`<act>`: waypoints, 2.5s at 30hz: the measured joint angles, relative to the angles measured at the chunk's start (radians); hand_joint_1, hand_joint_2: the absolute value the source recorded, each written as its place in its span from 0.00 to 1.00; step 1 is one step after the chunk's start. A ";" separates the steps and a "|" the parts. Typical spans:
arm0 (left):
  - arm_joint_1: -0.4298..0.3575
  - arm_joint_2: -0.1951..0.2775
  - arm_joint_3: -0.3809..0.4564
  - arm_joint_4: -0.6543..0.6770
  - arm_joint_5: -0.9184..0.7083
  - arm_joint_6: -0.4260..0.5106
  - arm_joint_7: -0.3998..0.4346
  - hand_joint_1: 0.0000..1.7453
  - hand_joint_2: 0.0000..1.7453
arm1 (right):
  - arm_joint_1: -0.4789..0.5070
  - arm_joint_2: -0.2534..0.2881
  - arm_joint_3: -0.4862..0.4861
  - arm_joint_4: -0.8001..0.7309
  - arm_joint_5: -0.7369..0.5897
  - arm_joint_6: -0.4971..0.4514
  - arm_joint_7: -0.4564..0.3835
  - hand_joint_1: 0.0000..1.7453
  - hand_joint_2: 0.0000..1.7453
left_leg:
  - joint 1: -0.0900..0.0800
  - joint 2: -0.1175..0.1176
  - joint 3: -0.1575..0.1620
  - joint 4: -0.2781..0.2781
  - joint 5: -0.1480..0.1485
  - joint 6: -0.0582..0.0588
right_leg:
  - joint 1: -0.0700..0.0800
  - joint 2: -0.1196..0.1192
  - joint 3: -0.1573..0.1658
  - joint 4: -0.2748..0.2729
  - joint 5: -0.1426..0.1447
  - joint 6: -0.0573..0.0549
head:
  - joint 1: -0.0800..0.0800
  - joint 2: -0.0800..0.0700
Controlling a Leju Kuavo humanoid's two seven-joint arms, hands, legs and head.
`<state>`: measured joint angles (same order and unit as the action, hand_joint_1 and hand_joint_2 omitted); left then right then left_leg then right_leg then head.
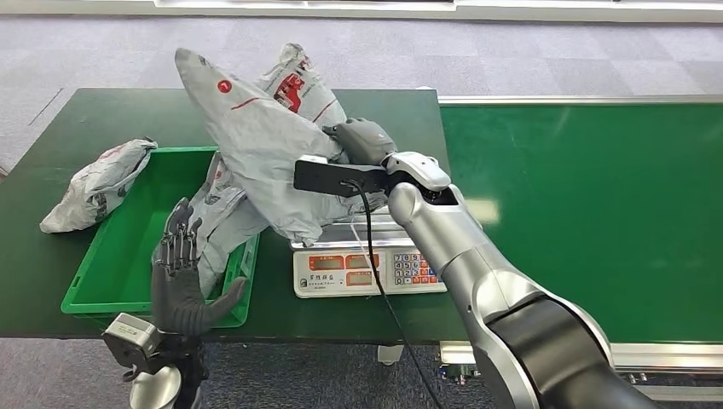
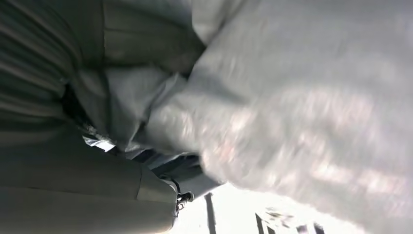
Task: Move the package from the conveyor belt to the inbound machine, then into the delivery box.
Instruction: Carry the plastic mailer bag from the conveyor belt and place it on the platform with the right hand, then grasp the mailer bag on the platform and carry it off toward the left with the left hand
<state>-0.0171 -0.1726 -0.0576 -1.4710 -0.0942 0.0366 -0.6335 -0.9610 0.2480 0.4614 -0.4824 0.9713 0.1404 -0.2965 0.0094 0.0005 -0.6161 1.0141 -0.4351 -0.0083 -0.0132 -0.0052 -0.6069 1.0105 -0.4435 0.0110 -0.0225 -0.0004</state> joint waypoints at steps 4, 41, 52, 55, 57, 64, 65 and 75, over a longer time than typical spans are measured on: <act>-0.002 0.001 0.008 -0.010 -0.020 0.018 0.020 0.00 1.00 | -0.011 0.000 0.032 0.037 0.037 0.087 0.145 0.00 1.00 | 0.000 0.000 0.000 0.000 0.000 0.000 | 0.000 0.000 0.000 0.000 0.000 0.000 | 0.000 0.000; -0.342 -0.013 -0.174 -0.026 -0.357 0.265 0.143 0.00 1.00 | 0.039 -0.012 -0.151 -0.105 -0.482 -0.115 -0.145 0.00 1.00 | 0.000 -0.001 0.000 0.002 0.001 0.000 | -0.001 -0.001 -0.001 0.000 0.002 0.002 | 0.000 0.000; -0.591 -0.058 -0.346 0.190 -0.416 0.285 0.321 0.00 1.00 | 0.156 -0.037 -0.323 -0.233 -0.777 -0.321 -0.292 0.00 1.00 | 0.000 -0.001 0.000 0.003 0.001 0.000 | -0.001 0.001 -0.001 0.000 0.003 0.003 | 0.000 0.000; -0.651 -0.084 -0.376 0.327 -0.507 0.227 0.424 0.00 1.00 | 0.293 -0.040 -0.346 -0.481 -0.755 -0.676 -0.386 0.00 1.00 | 0.000 -0.007 0.000 0.004 0.000 0.001 | -0.001 -0.006 0.001 -0.001 0.001 0.003 | 0.000 0.000; -0.698 -0.108 -0.395 0.458 -0.562 0.199 0.471 0.00 1.00 | 0.398 -0.043 -0.347 -0.681 -0.701 -0.819 -0.404 0.00 1.00 | -0.001 -0.006 -0.001 0.003 -0.001 0.002 | -0.002 -0.006 0.001 -0.001 0.000 0.003 | 0.000 0.000; -0.822 -0.165 -0.537 0.803 -0.582 0.048 0.721 0.00 1.00 | 0.637 -0.049 -0.347 -1.074 -0.501 -0.842 -0.406 0.00 1.00 | -0.003 0.003 0.000 0.003 -0.004 0.003 | -0.002 0.003 -0.001 -0.001 0.000 0.003 | 0.000 0.000; -0.829 -0.167 -0.571 0.843 -0.579 0.017 0.766 0.00 1.00 | 0.673 -0.049 -0.344 -1.105 -0.474 -0.841 -0.406 0.00 1.00 | -0.003 0.003 0.000 0.003 -0.004 0.003 | -0.002 0.003 -0.001 -0.001 0.000 0.003 | 0.000 0.000; -0.851 -0.167 -0.747 1.127 -0.636 -0.096 1.002 1.00 1.00 | 0.848 -0.053 -0.291 -1.247 -0.422 -0.838 -0.404 0.00 1.00 | -0.002 0.004 0.002 0.001 -0.004 0.002 | -0.002 0.004 0.000 -0.001 0.000 0.002 | 0.000 0.000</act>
<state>-0.8683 -0.3398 -0.8042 -0.3439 -0.7302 -0.0596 0.3680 -0.1134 0.1947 0.1704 -1.7298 0.5491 -0.6973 -0.7008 0.0070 0.0045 -0.6145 1.0154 -0.4394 -0.0065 -0.0148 -0.0008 -0.6065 1.0098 -0.4437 0.0134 -0.0221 -0.0004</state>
